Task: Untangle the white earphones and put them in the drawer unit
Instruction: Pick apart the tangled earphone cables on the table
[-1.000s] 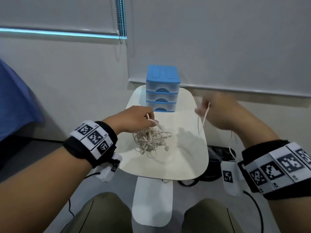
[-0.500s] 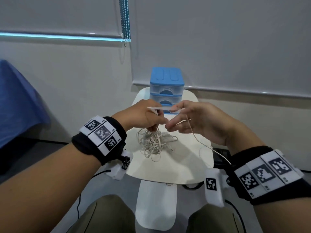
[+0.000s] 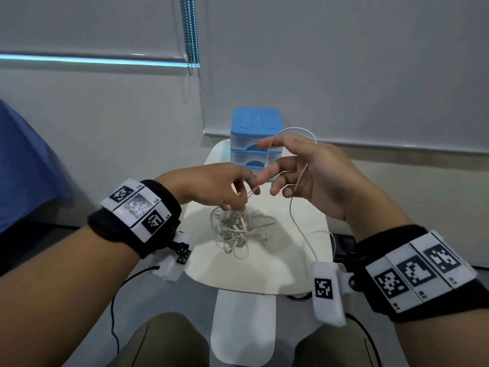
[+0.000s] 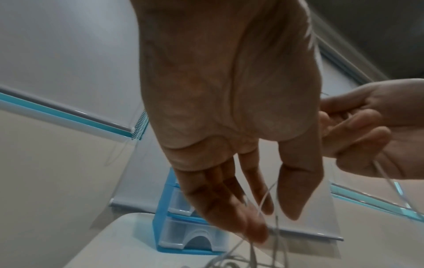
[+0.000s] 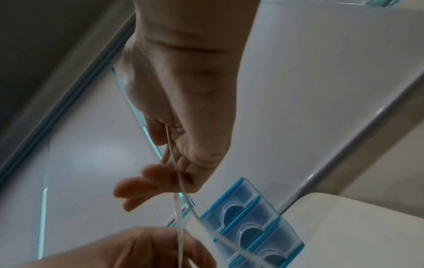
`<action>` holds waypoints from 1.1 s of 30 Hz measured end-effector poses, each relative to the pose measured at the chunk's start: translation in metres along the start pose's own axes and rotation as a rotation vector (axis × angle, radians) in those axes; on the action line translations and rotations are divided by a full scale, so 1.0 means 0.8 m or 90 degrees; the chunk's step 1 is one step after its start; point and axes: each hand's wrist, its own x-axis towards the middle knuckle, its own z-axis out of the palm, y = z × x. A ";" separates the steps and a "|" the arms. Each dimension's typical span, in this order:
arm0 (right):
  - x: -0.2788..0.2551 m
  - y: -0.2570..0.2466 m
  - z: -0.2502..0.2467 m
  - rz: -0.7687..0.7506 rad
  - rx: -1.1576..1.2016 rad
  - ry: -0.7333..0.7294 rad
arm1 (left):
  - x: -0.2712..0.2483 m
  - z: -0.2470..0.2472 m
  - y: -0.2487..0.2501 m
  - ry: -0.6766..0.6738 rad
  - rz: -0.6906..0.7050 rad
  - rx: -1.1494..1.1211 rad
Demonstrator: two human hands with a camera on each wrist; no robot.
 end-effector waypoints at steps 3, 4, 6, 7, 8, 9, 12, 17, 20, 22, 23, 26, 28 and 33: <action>0.002 0.003 -0.005 -0.007 0.037 -0.001 | -0.002 -0.001 -0.012 -0.023 -0.015 0.075; 0.003 0.004 -0.006 -0.016 0.048 0.006 | -0.003 0.000 -0.016 -0.022 -0.013 0.088; 0.003 0.007 -0.011 -0.042 0.071 0.031 | -0.005 0.005 -0.022 0.004 -0.003 0.084; 0.002 0.008 -0.014 -0.055 0.074 0.042 | -0.005 0.007 -0.026 0.025 0.002 0.070; 0.001 0.009 -0.019 -0.065 0.068 0.046 | -0.005 0.008 -0.030 0.044 0.004 0.052; -0.001 0.010 -0.023 -0.069 0.058 0.047 | -0.007 0.009 -0.032 0.058 0.002 0.034; -0.008 0.017 -0.040 -0.060 -0.004 0.053 | -0.013 0.011 -0.035 0.080 0.005 -0.038; -0.024 0.037 -0.057 0.041 -0.240 0.013 | -0.021 0.029 -0.037 0.162 0.019 -0.110; -0.032 0.047 -0.051 0.147 -0.413 -0.054 | -0.020 0.045 -0.033 0.197 0.028 -0.142; -0.039 0.047 -0.046 0.168 -0.463 -0.061 | -0.020 0.054 -0.029 0.214 0.035 -0.157; -0.042 0.045 -0.042 0.160 -0.472 -0.043 | -0.020 0.057 -0.027 0.218 0.037 -0.163; -0.041 0.041 -0.032 0.109 -0.574 0.111 | -0.022 0.068 -0.019 0.216 0.040 -0.178; -0.038 0.043 -0.022 0.079 -0.706 0.223 | -0.023 0.072 -0.015 0.208 0.036 -0.175; -0.026 0.063 -0.008 0.019 -0.736 0.099 | -0.025 0.075 -0.006 0.196 0.051 -0.157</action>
